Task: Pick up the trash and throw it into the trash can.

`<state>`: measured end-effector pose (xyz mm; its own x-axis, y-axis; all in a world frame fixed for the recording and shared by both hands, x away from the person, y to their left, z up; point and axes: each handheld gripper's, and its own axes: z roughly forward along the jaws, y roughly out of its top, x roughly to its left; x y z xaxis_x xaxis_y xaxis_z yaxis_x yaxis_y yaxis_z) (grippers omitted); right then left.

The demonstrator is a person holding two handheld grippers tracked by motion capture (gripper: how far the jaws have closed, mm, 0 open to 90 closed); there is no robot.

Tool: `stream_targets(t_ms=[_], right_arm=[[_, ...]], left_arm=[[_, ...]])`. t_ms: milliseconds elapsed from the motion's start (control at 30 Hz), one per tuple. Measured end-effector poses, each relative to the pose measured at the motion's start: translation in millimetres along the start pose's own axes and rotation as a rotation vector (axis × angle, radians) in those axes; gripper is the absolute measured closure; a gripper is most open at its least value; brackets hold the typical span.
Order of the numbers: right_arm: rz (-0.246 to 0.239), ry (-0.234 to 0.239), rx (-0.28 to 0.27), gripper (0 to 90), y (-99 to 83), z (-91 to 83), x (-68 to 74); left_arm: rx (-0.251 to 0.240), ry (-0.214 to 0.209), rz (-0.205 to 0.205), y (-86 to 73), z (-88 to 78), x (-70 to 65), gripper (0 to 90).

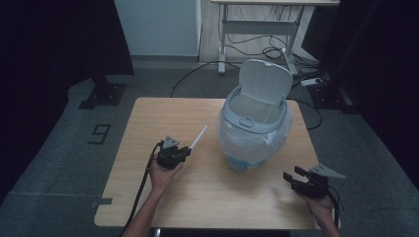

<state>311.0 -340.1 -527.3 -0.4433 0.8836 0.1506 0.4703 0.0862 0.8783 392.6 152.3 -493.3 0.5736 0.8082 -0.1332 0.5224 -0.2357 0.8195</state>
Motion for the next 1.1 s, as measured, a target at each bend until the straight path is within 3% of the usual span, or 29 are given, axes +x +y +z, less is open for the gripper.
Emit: stream_targets(t_ms=[333, 533, 1100], right_arm=[[0.005, 0.002, 0.005, 37.6, -1.0, 1.5, -0.1], [0.009, 0.003, 0.008, 37.6, -1.8, 2.2, -0.4], [0.013, 0.002, 0.017, 37.7, -3.6, 4.1, -0.8]], left_arm=[[-0.089, -0.033, -0.009, 9.6, -22.0, -3.0, 79.9], [-0.148, -0.055, 0.008, 17.1, -35.9, -8.9, 80.0], [-0.209, -0.125, -0.002, 30.3, -53.9, -15.9, 80.0]])
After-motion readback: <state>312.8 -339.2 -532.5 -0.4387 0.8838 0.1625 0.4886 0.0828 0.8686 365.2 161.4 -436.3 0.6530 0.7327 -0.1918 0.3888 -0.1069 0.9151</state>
